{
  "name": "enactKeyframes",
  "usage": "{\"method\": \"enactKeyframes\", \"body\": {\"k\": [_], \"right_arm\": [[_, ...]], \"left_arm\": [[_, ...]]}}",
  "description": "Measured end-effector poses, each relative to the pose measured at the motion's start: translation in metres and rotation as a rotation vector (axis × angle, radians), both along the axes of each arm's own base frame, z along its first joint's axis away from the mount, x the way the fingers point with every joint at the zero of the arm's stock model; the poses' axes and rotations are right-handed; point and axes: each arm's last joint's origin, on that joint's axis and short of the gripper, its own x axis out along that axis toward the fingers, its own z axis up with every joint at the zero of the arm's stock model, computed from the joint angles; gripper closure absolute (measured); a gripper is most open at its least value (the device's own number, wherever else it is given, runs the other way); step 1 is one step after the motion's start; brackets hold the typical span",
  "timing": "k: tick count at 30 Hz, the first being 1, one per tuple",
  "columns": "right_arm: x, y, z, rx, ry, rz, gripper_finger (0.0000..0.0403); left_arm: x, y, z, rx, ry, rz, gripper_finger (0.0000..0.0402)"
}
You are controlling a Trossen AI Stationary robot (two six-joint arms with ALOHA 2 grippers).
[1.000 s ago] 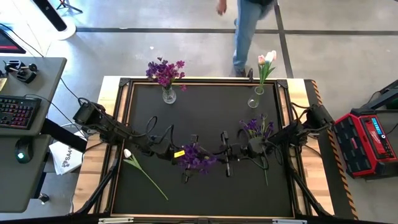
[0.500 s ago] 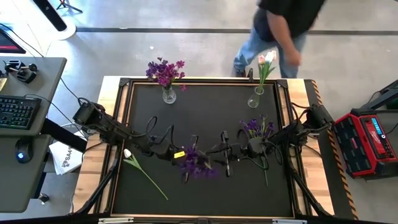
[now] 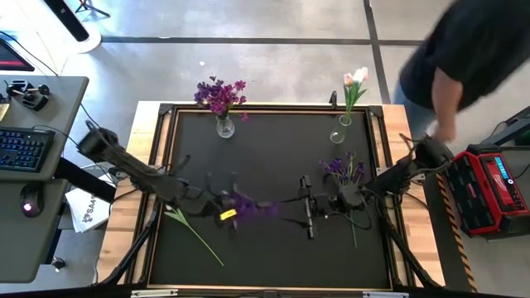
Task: Sort flowers into vase by color
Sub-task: Put the left violet flowers into the left transparent vase
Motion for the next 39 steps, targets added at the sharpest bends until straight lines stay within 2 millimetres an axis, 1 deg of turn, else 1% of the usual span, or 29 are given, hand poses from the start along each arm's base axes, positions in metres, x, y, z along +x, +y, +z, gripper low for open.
{"method": "enactKeyframes", "body": {"k": [3, 6, 8, 12, 14, 17, 21, 24, 27, 32, 36, 39], "right_arm": [[-0.008, 0.004, 0.01, 0.007, 0.021, -0.041, 0.0186], [-0.015, 0.007, 0.014, -0.001, 0.056, -0.061, 0.0187], [-0.017, 0.008, 0.015, -0.009, 0.081, -0.071, 0.0189], [-0.018, 0.01, 0.011, -0.007, 0.117, -0.07, 0.0195], [-0.017, 0.01, 0.009, -0.006, 0.124, -0.071, 0.0198], [-0.016, 0.01, 0.007, -0.014, 0.136, -0.072, 0.0199], [-0.016, 0.01, 0.006, -0.016, 0.137, -0.072, 0.0199], [-0.016, 0.01, 0.006, -0.015, 0.137, -0.072, 0.0199], [-0.016, 0.01, 0.006, -0.016, 0.137, -0.072, 0.0199], [-0.016, 0.01, 0.006, -0.016, 0.137, -0.072, 0.0199], [-0.016, 0.01, 0.006, -0.016, 0.137, -0.071, 0.0199], [-0.016, 0.01, 0.006, -0.016, 0.137, -0.071, 0.0199]], "left_arm": [[-0.023, 0.012, 0.017, 0.03, 0.031, 0.171, 0.0395], [-0.045, 0.034, 0.037, 0.042, 0.024, 0.32, 0.0397], [-0.057, 0.05, 0.052, 0.023, -0.015, 0.36, 0.0399], [-0.083, 0.089, 0.078, 0.037, -0.103, 0.469, 0.04], [-0.093, 0.109, 0.087, 0.038, -0.141, 0.523, 0.0401], [-0.105, 0.134, 0.093, 0.03, -0.231, 0.521, 0.0401], [-0.115, 0.164, 0.088, 0.032, -0.338, 0.572, 0.0401], [-0.116, 0.182, 0.079, 0.006, -0.395, 0.589, 0.0401], [-0.115, 0.197, 0.072, -0.018, -0.404, 0.587, 0.0401], [-0.108, 0.218, 0.054, -0.019, -0.38, 0.637, 0.0401], [-0.102, 0.23, 0.046, -0.012, -0.359, 0.676, 0.0401], [-0.095, 0.236, 0.039, -0.028, -0.328, 0.658, 0.0401]]}}
